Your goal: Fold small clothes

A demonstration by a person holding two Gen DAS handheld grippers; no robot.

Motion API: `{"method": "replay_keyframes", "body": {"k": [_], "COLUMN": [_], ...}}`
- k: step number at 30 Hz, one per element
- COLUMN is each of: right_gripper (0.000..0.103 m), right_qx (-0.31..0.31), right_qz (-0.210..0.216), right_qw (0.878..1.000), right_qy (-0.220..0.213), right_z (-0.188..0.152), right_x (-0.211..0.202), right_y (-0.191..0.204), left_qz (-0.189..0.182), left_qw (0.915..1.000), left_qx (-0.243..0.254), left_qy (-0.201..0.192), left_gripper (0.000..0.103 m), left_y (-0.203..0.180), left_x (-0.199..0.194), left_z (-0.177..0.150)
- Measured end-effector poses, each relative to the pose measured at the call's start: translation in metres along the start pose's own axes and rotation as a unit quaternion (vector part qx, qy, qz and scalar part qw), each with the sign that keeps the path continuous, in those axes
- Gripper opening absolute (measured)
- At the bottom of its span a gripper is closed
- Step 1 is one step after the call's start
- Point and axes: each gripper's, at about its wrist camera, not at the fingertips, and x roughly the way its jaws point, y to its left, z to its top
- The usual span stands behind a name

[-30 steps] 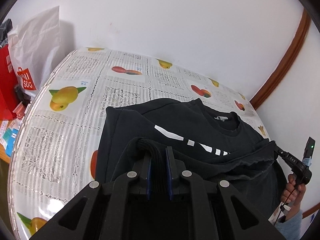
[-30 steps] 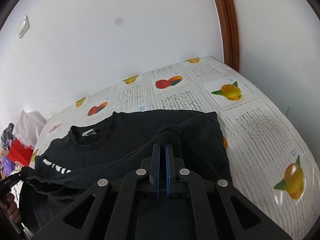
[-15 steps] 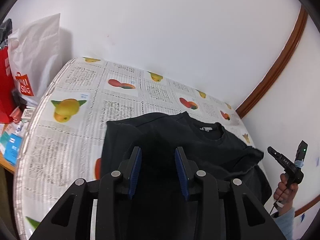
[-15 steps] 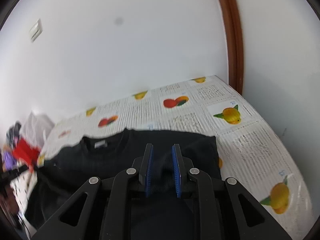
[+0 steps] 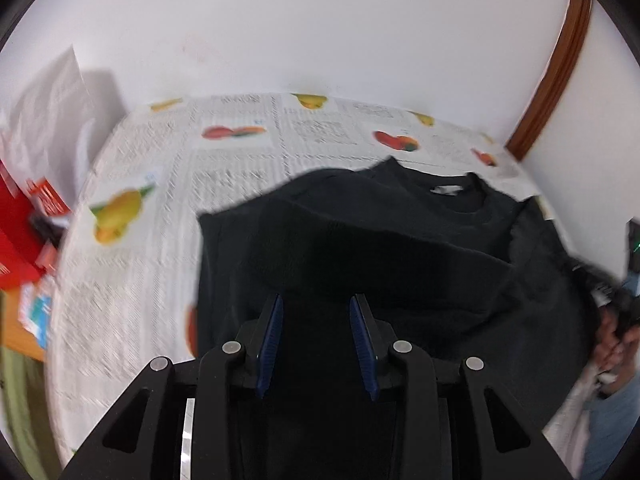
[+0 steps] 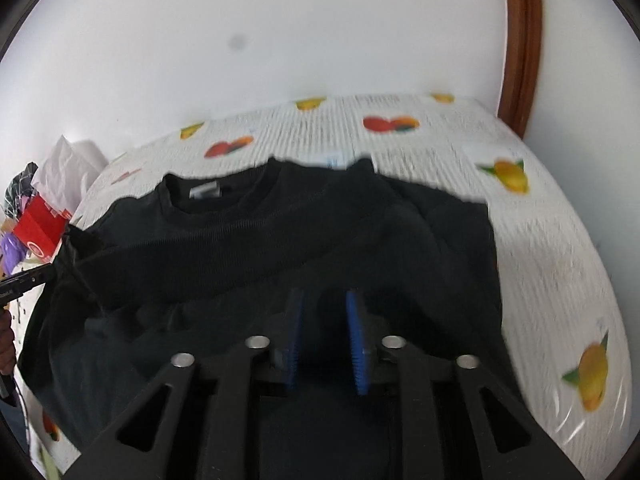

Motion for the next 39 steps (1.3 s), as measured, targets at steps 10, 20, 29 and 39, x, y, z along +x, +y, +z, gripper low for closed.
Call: {"method": "replay_keyframes", "body": {"k": [10, 20, 29, 39], "right_gripper": [0.061, 0.015, 0.015, 0.025], "right_qx": [-0.001, -0.030, 0.042, 0.032], "right_qz": [-0.065, -0.051, -0.063, -0.102], "right_qw": [0.998, 0.997, 0.997, 0.994], "right_qy": [0.025, -0.056, 0.007, -0.010], "right_z": [0.040, 0.052, 0.041, 0.033], "right_x": [0.053, 0.039, 0.074, 0.034], "right_y": [-0.032, -0.028, -0.062, -0.044], "left_qz": [0.045, 0.032, 0.020, 0.044], "left_qw": [0.9989, 0.9988, 0.9986, 0.9982], "left_qx": [-0.007, -0.025, -0.040, -0.034], "left_qy": [-0.012, -0.029, -0.027, -0.021], "left_gripper": [0.052, 0.009, 0.009, 0.013], "left_y": [0.016, 0.027, 0.033, 0.024], "left_x": [0.031, 0.042, 0.044, 0.032], "left_z": [0.021, 0.014, 0.012, 0.009]}}
